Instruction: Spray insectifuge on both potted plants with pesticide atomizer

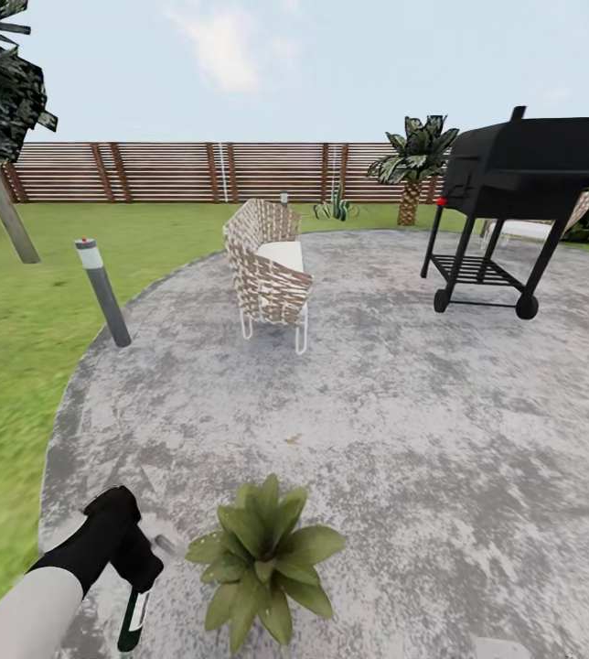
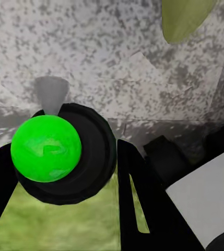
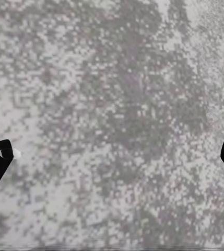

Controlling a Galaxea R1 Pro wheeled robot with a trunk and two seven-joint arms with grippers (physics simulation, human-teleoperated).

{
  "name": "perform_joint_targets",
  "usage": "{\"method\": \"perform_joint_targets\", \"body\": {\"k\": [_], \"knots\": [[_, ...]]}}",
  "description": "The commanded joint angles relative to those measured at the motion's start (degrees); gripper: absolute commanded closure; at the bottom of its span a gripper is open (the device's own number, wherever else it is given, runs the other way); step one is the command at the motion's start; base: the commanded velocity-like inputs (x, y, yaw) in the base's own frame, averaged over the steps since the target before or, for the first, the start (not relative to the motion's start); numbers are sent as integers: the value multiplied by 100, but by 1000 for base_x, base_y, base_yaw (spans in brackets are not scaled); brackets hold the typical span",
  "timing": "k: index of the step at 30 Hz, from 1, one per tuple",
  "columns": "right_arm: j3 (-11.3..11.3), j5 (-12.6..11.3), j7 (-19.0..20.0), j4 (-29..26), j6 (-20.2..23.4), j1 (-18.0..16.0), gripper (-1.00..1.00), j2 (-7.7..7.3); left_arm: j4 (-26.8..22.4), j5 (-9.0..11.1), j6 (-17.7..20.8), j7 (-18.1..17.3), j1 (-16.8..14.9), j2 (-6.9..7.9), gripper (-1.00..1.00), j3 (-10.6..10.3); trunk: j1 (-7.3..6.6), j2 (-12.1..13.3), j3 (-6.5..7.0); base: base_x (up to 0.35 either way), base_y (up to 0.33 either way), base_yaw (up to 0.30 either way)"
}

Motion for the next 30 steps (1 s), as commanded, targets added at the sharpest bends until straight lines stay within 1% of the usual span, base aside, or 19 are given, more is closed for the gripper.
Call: {"method": "perform_joint_targets", "body": {"k": [1, 4, 6, 8, 11, 13, 16, 24, 28, 29, 30], "knots": [[-48, 60, -8, 9, -20, -2, -100, -6, -9, -48, 38, -55, -2, -22, 100, -4, -4, -2, -5, -251, -145, 11], [-48, 64, -10, 11, -21, 2, -100, -26, -10, -52, 42, -59, -2, -84, 100, -9, -4, -2, -5, -190, -205, 4], [-48, 64, -15, 11, -27, 3, -100, -29, -10, -59, 39, -54, -1, -100, 100, -12, -4, -2, -5, -66, -116, 1], [-48, 66, -17, 11, -29, 3, -100, -29, -9, -80, 36, -37, -1, -60, 100, -4, -4, -2, -5, -16, -28, 0], [-48, 60, -17, 7, -25, 3, -100, -25, -10, -89, 33, -21, 6, 88, 100, 14, -4, -2, -5, -3, -5, 0], [-48, 60, -17, 4, -23, 3, -100, -10, -18, -80, 40, -24, 5, 144, 100, 16, -4, -2, -5, 0, -1, 0], [-48, 58, -17, -4, -22, 3, -100, 16, -49, -82, 63, -33, -6, 169, 100, 17, -4, -2, -6, 0, 0, 0], [-57, 51, -17, -15, -22, 3, -100, 14, -17, -123, 82, -9, -8, 180, 100, 17, 172, -323, -213, 0, 0, 0], [-57, 53, -17, -15, -22, 3, -100, 11, -3, -120, 79, 0, 12, 236, 100, 17, 260, -484, -317, 0, 0, 0], [-57, 57, -17, -15, -22, 3, -100, 7, 33, -106, 79, 1, 51, 275, 100, 17, 260, -484, -319, 0, 0, 0], [-57, 58, -17, -15, -22, 3, -100, 7, 55, -90, 79, -6, 87, 282, 100, 17, 260, -484, -319, 0, 0, 0]]}}
